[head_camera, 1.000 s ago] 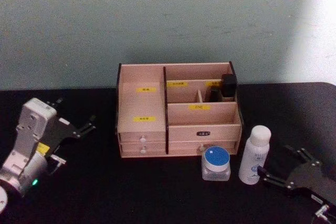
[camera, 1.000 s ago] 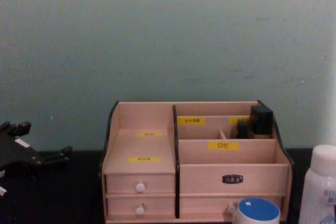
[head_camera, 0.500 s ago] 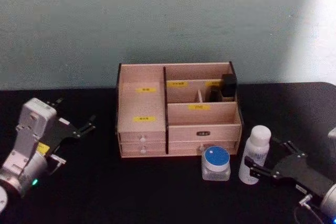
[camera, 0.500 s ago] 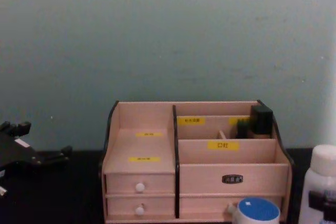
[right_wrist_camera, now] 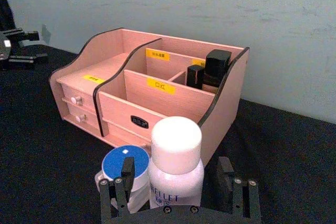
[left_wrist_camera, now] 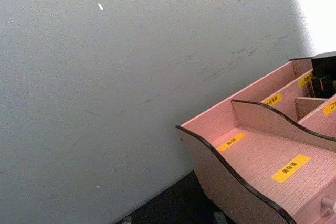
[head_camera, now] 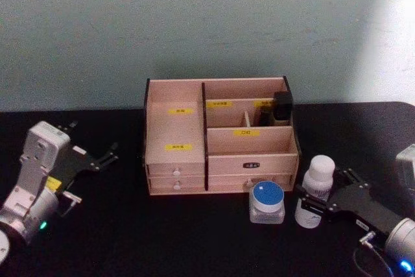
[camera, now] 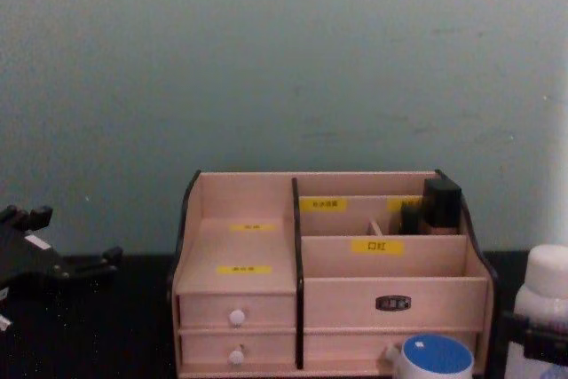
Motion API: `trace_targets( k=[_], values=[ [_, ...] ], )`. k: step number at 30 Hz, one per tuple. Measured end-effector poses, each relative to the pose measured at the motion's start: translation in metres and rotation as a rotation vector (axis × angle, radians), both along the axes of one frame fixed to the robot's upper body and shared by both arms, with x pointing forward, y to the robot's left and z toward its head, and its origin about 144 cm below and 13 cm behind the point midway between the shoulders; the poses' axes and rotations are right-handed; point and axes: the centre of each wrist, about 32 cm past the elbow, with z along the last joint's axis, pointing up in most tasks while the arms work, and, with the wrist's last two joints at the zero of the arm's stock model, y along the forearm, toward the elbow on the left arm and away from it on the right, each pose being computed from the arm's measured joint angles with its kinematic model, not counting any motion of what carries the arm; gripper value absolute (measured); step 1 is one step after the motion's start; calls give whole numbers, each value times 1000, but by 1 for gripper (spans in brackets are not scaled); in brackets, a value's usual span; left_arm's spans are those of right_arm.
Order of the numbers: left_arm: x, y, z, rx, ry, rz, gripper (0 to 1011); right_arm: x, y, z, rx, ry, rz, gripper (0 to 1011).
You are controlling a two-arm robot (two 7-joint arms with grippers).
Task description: Pick up the facial cleanser and watermelon frost from the table and place them into the tiered storage box.
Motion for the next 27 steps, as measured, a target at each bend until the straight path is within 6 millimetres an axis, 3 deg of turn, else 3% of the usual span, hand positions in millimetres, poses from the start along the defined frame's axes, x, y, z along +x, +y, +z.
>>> trace_targets(
  k=[27],
  values=[
    [0, 0, 0, 0, 0, 0, 1001, 5, 5, -4, -9, 20, -4, 1002]
  ],
)
